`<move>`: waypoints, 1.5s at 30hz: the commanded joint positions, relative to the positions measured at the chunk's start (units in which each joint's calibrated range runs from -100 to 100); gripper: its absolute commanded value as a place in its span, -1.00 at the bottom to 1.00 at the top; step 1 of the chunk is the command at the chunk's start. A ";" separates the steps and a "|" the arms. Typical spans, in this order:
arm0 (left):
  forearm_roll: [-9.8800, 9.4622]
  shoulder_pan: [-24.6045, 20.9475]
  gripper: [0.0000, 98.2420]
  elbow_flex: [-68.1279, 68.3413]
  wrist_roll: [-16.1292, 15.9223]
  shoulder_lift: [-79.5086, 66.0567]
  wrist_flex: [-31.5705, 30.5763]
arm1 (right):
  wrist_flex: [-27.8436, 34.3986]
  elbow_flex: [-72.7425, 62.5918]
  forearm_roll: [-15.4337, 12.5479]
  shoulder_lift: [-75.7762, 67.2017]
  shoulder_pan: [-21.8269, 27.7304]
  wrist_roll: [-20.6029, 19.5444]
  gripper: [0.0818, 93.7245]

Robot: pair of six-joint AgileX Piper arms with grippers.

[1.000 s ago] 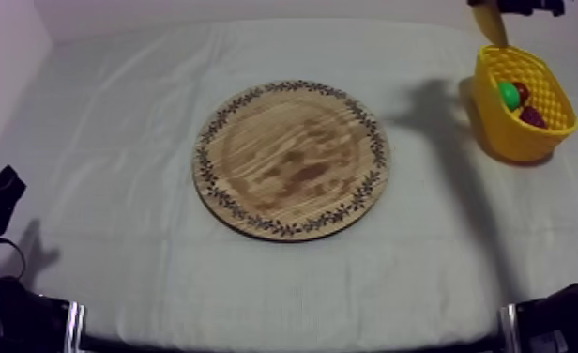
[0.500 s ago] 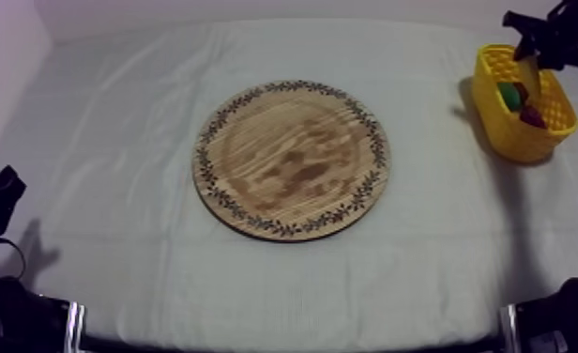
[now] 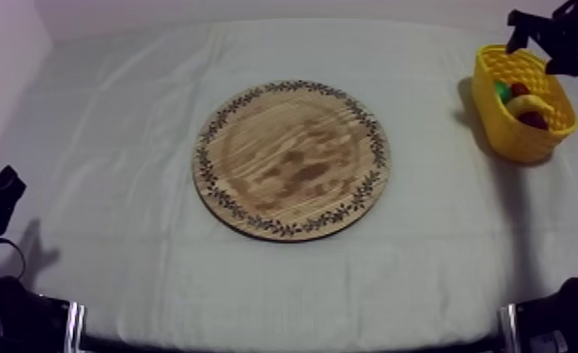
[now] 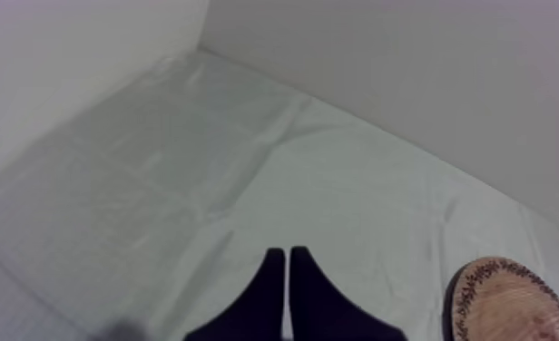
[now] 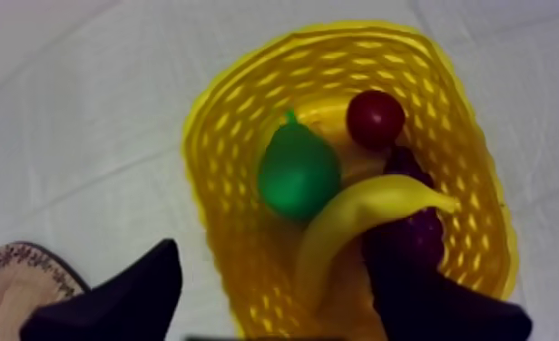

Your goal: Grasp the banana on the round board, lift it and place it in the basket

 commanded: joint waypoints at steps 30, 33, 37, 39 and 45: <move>0.03 -0.02 -1.00 0.00 -0.01 0.04 0.00 | -8.52 30.84 -2.32 -52.85 -8.98 1.26 -0.88; 0.03 -0.02 -1.00 0.00 0.01 0.04 0.00 | -9.75 35.43 -2.18 -58.92 -9.54 1.34 -0.90; 0.03 -0.02 -1.00 0.00 0.03 0.04 0.00 | -10.59 40.69 -1.96 -66.29 -10.10 1.47 -0.94; 0.03 -0.02 -1.00 0.00 0.04 0.04 0.00 | -10.63 43.05 -1.90 -69.82 -10.26 1.60 -0.95; 0.03 -0.02 -1.00 0.00 0.04 0.04 0.00 | -9.63 49.96 -2.39 -82.07 -10.30 3.09 -0.98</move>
